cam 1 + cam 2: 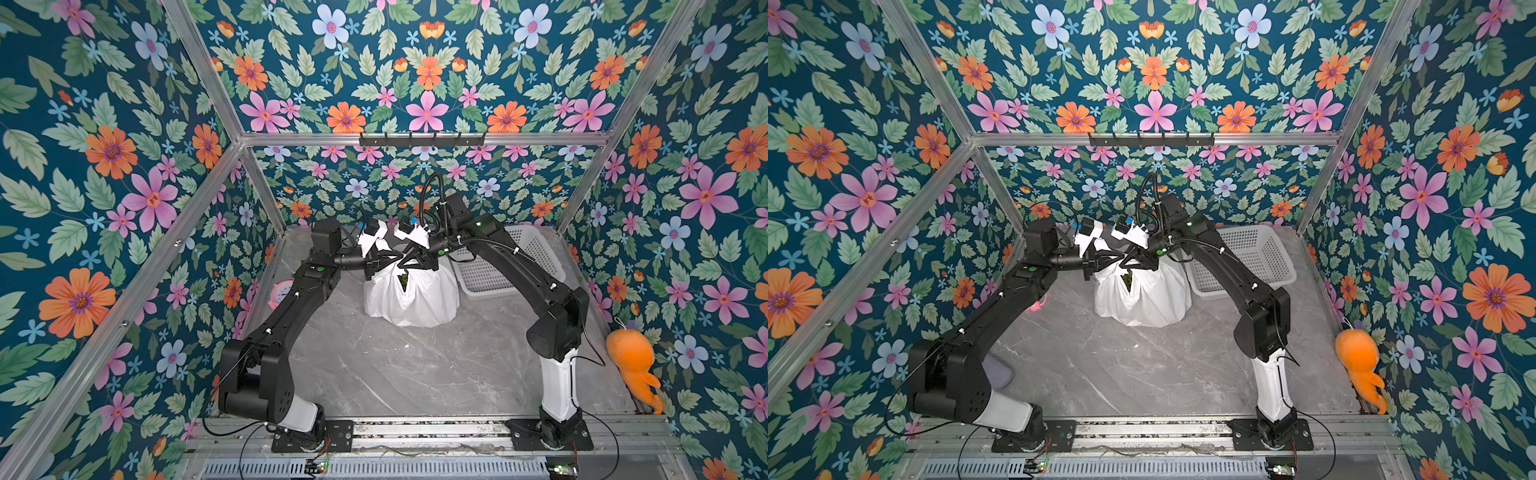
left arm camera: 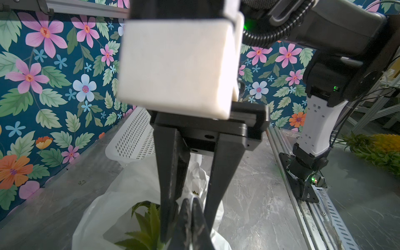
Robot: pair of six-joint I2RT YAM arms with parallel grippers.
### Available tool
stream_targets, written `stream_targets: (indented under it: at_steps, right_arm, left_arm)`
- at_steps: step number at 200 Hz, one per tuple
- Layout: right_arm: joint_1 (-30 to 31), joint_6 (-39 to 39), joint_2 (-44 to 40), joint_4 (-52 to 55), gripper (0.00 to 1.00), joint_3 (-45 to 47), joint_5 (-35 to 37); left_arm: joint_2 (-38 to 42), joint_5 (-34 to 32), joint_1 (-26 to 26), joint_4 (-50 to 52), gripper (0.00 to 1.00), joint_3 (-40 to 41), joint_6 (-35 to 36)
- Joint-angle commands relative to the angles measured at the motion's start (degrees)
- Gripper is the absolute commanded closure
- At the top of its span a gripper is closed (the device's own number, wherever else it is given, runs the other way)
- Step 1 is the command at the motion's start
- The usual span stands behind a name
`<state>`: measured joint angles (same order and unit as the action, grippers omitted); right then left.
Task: Place the pineapple into a plastic bag & tie a knot
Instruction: Cross the plastic bag at the center of the board.
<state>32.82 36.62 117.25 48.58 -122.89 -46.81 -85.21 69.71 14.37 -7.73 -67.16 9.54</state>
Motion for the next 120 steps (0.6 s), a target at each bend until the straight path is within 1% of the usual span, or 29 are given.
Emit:
stream_targets:
  at_steps: [1,34,46,80,120]
  right_arm:
    - [0.51,1.91,-1.00,0.39,0.80,1.30,4.78]
    - [2.12,2.07,-5.25,-7.66,1.00,8.55,15.08]
    - [2.83,1.71,-6.83,-11.64,1.00,11.49,19.19]
    - [3.90,-0.91,-12.02,-26.14,1.00,21.55,27.37]
    - [5.14,-1.21,-15.82,-38.45,1.00,29.76,34.91]
  left_arm:
    - [0.72,0.73,0.04,-1.59,1.00,0.08,0.93]
    - [1.36,-0.20,0.04,-1.68,1.00,0.59,1.01]
    - [1.51,-0.51,0.00,-1.67,1.00,0.82,1.01]
    - [2.11,-1.61,-0.06,-1.93,1.00,1.78,0.94]
    - [2.91,-4.41,-0.05,-4.00,1.00,3.33,-0.83]
